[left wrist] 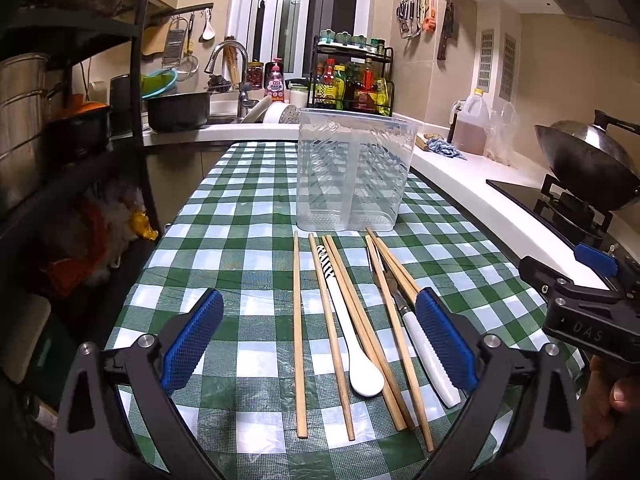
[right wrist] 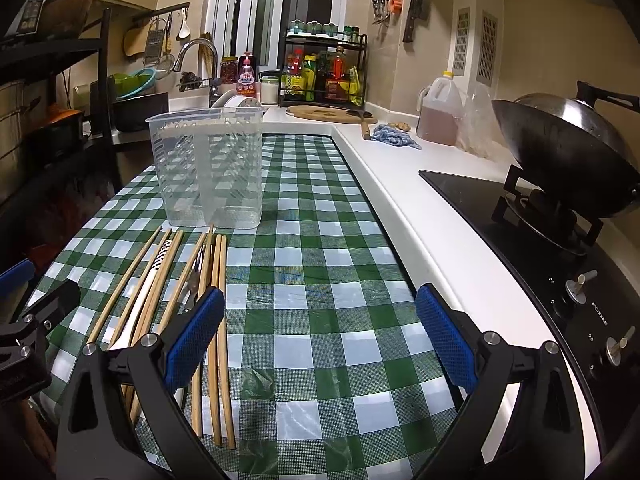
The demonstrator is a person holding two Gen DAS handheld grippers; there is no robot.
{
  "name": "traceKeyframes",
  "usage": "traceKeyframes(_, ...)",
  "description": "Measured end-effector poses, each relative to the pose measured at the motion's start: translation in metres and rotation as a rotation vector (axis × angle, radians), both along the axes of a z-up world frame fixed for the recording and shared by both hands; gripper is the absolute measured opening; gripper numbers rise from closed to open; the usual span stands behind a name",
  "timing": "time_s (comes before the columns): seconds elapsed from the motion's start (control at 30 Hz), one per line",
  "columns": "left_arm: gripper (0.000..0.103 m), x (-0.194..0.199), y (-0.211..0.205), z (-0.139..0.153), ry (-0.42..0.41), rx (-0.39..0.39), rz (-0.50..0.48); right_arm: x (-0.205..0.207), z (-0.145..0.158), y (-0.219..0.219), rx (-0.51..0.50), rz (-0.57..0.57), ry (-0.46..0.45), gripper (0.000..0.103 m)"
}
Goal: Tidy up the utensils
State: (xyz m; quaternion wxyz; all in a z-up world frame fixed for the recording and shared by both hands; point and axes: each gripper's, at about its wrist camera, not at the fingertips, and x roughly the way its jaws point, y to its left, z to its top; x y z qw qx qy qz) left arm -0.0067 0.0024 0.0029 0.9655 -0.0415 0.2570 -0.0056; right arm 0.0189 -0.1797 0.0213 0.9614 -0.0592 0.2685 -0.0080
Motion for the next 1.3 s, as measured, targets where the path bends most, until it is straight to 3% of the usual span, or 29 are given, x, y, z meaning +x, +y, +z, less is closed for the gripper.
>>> traceKeyframes(1.3,0.094,-0.0020,-0.0027,0.0062,-0.029,-0.016,-0.025,-0.0016,0.0035,0.0029,-0.008,0.000,-0.007,0.094)
